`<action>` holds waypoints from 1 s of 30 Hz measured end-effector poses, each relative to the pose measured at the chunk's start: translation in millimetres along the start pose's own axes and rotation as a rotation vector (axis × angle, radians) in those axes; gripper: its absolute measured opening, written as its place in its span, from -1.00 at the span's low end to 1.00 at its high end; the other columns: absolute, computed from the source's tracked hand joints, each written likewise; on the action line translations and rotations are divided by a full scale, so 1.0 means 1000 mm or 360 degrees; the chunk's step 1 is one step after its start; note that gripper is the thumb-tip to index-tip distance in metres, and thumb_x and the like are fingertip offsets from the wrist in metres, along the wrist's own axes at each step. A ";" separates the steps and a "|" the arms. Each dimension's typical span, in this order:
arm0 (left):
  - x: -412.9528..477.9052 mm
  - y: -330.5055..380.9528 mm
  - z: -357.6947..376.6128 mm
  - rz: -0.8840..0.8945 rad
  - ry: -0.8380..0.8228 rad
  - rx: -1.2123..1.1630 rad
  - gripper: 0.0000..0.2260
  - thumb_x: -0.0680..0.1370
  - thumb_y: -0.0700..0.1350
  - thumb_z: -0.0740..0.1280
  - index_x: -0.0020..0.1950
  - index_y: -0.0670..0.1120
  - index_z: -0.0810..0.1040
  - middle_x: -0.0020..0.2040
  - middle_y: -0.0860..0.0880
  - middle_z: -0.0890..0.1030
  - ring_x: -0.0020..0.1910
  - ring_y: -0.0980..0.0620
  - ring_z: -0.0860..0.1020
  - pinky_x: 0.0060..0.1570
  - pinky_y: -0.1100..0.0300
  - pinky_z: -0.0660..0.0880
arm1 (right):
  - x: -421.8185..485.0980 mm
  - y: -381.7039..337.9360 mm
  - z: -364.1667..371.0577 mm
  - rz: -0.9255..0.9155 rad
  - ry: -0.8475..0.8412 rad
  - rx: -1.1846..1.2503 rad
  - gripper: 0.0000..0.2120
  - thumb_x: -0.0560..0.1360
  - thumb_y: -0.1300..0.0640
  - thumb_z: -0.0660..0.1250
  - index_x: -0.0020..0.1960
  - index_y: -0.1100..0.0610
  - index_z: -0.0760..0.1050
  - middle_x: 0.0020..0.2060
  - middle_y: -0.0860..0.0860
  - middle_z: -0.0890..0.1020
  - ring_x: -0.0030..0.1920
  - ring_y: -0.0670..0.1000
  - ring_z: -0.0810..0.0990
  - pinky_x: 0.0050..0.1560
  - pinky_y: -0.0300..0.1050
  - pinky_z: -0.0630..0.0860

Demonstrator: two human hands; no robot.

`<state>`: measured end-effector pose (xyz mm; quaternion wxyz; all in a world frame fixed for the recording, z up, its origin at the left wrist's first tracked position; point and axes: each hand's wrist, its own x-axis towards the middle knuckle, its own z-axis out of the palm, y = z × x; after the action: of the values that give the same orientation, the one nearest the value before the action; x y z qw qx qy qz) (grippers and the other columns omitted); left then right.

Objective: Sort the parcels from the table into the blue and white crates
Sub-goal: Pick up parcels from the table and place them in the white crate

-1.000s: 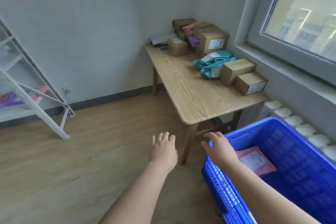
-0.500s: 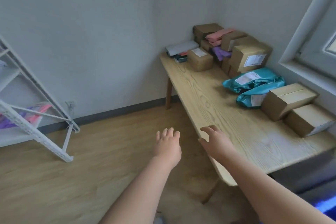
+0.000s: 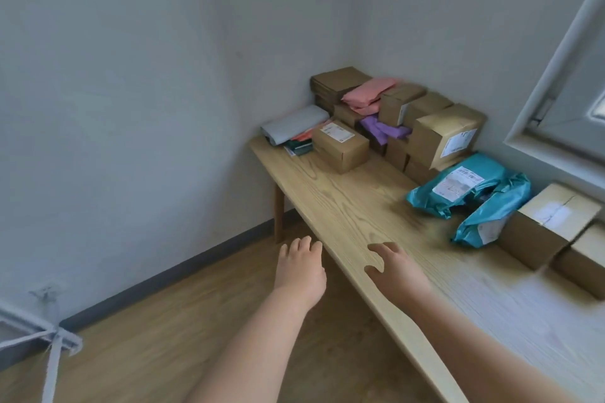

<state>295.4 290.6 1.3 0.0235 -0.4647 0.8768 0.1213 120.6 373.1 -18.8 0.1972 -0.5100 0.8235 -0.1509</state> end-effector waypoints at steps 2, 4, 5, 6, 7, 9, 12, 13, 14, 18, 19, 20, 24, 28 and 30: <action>0.037 -0.009 -0.004 0.0058 -0.0013 0.0017 -0.52 0.68 -0.07 0.17 0.59 -0.06 0.18 0.59 -0.08 0.17 0.58 -0.09 0.11 0.58 -0.07 0.00 | 0.035 -0.006 -0.002 0.0026 0.0037 0.0009 -0.51 0.59 -0.06 0.28 0.49 -0.06 0.32 0.45 -0.06 0.36 0.41 0.00 0.39 0.30 -0.10 0.45; 0.081 -0.019 -0.007 0.0112 -0.0019 0.0030 -0.52 0.68 -0.08 0.17 0.59 -0.07 0.18 0.59 -0.08 0.18 0.57 -0.10 0.12 0.58 -0.08 0.00 | 0.078 -0.010 -0.004 0.0045 0.0095 0.0052 -0.52 0.59 -0.04 0.29 0.49 -0.05 0.33 0.44 -0.06 0.37 0.40 0.00 0.39 0.30 -0.10 0.45; 0.104 -0.023 -0.009 0.0136 -0.0018 0.0045 -0.53 0.67 -0.09 0.17 0.57 -0.08 0.20 0.57 -0.09 0.20 0.56 -0.11 0.14 0.57 -0.09 0.02 | 0.100 -0.012 -0.005 0.0050 0.0123 0.0070 -0.52 0.59 -0.03 0.30 0.49 -0.04 0.33 0.44 -0.06 0.38 0.39 0.00 0.39 0.29 -0.10 0.46; 0.129 -0.028 -0.012 0.0147 -0.0033 0.0055 -0.55 0.66 -0.10 0.18 0.56 -0.09 0.22 0.56 -0.09 0.22 0.55 -0.11 0.16 0.56 -0.09 0.03 | 0.125 -0.014 -0.006 0.0065 0.0134 0.0092 -0.52 0.59 -0.03 0.30 0.49 -0.04 0.33 0.43 -0.05 0.38 0.39 0.00 0.39 0.28 -0.11 0.46; 0.151 -0.032 -0.015 0.0151 -0.0051 0.0063 -0.56 0.66 -0.11 0.18 0.54 -0.09 0.24 0.55 -0.10 0.24 0.53 -0.11 0.18 0.56 -0.09 0.05 | 0.147 -0.015 -0.009 0.0089 0.0128 0.0106 -0.52 0.59 -0.03 0.30 0.49 -0.03 0.32 0.43 -0.04 0.38 0.38 0.00 0.39 0.26 -0.11 0.46; 0.188 -0.042 -0.024 0.0157 -0.0121 0.0084 -0.56 0.65 -0.11 0.19 0.52 -0.10 0.26 0.53 -0.09 0.26 0.51 -0.11 0.21 0.54 -0.08 0.08 | 0.188 -0.017 -0.014 0.0150 0.0100 0.0150 -0.51 0.58 -0.03 0.31 0.49 -0.03 0.32 0.43 -0.03 0.38 0.36 0.01 0.42 0.24 -0.11 0.48; 0.243 -0.060 -0.037 0.0180 -0.0167 0.0139 -0.53 0.64 -0.12 0.19 0.55 -0.08 0.22 0.54 -0.08 0.24 0.51 -0.10 0.20 0.54 -0.08 0.09 | 0.245 -0.021 -0.020 0.0191 0.0084 0.0160 -0.49 0.58 -0.04 0.32 0.49 -0.02 0.32 0.42 0.00 0.39 0.32 0.02 0.46 0.22 -0.09 0.52; 0.263 -0.069 -0.039 0.0182 -0.0165 0.0138 -0.52 0.64 -0.12 0.19 0.56 -0.07 0.21 0.54 -0.08 0.23 0.52 -0.10 0.20 0.54 -0.08 0.10 | 0.264 -0.023 -0.021 0.0219 0.0078 0.0159 -0.49 0.58 -0.04 0.32 0.50 -0.01 0.31 0.42 0.01 0.39 0.31 0.03 0.47 0.19 -0.10 0.52; 0.276 -0.073 -0.042 0.0169 -0.0160 0.0132 -0.52 0.64 -0.12 0.19 0.56 -0.07 0.21 0.54 -0.08 0.23 0.51 -0.10 0.21 0.53 -0.07 0.13 | 0.275 -0.026 -0.025 0.0236 0.0082 0.0159 -0.49 0.59 -0.04 0.31 0.50 0.00 0.31 0.41 0.01 0.39 0.32 0.04 0.46 0.16 -0.10 0.51; 0.334 -0.090 -0.046 0.0142 -0.0179 0.0076 -0.57 0.65 -0.09 0.18 0.53 -0.06 0.25 0.51 -0.06 0.28 0.46 -0.08 0.28 0.48 -0.01 0.21 | 0.324 -0.038 -0.023 0.0251 0.0103 0.0171 -0.49 0.60 -0.04 0.29 0.51 0.01 0.30 0.40 0.02 0.39 0.38 0.08 0.39 0.23 -0.04 0.46; 0.342 -0.091 -0.046 0.0135 -0.0195 0.0066 -0.58 0.65 -0.09 0.17 0.52 -0.06 0.26 0.51 -0.05 0.29 0.45 -0.08 0.29 0.47 0.00 0.22 | 0.329 -0.041 -0.022 0.0256 0.0097 0.0180 -0.50 0.60 -0.03 0.29 0.50 0.01 0.30 0.39 0.02 0.40 0.39 0.08 0.38 0.23 -0.04 0.45; 0.355 -0.093 -0.047 0.0146 -0.0216 0.0050 -0.59 0.66 -0.08 0.17 0.52 -0.06 0.26 0.50 -0.05 0.30 0.44 -0.07 0.30 0.46 0.01 0.23 | 0.340 -0.043 -0.022 0.0269 0.0094 0.0182 -0.50 0.59 -0.03 0.29 0.50 0.00 0.31 0.38 0.02 0.40 0.39 0.08 0.38 0.23 -0.04 0.45; 0.412 -0.096 -0.048 0.0328 -0.0305 0.0056 -0.56 0.66 -0.07 0.17 0.54 -0.06 0.25 0.52 -0.07 0.27 0.44 -0.10 0.31 0.45 0.00 0.24 | 0.379 -0.048 -0.020 0.0404 0.0141 0.0172 -0.57 0.58 0.00 0.30 0.43 0.01 0.38 0.31 0.04 0.44 0.33 0.10 0.41 0.19 -0.06 0.45; 0.472 -0.100 -0.054 0.0468 -0.0413 0.0010 -0.56 0.66 -0.05 0.18 0.54 -0.07 0.24 0.52 -0.07 0.28 0.42 -0.11 0.35 0.40 0.01 0.30 | 0.416 -0.054 -0.023 0.0589 0.0234 0.0200 -0.63 0.56 0.05 0.31 0.36 0.02 0.45 0.26 0.05 0.47 0.29 0.12 0.45 0.15 -0.07 0.45; 0.495 -0.101 -0.055 0.0482 -0.0461 -0.0068 -0.56 0.67 -0.01 0.17 0.54 -0.07 0.25 0.51 -0.06 0.30 0.40 -0.09 0.38 0.37 0.01 0.35 | 0.432 -0.057 -0.026 0.0669 0.0267 0.0190 -0.58 0.56 0.05 0.31 0.40 0.04 0.43 0.27 0.07 0.47 0.30 0.14 0.44 0.19 -0.04 0.47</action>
<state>102.0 -177.3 -40.6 0.1210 -0.3056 0.9214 0.2074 -20.7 -38.9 -43.8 0.1851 -0.3004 0.9148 -0.1967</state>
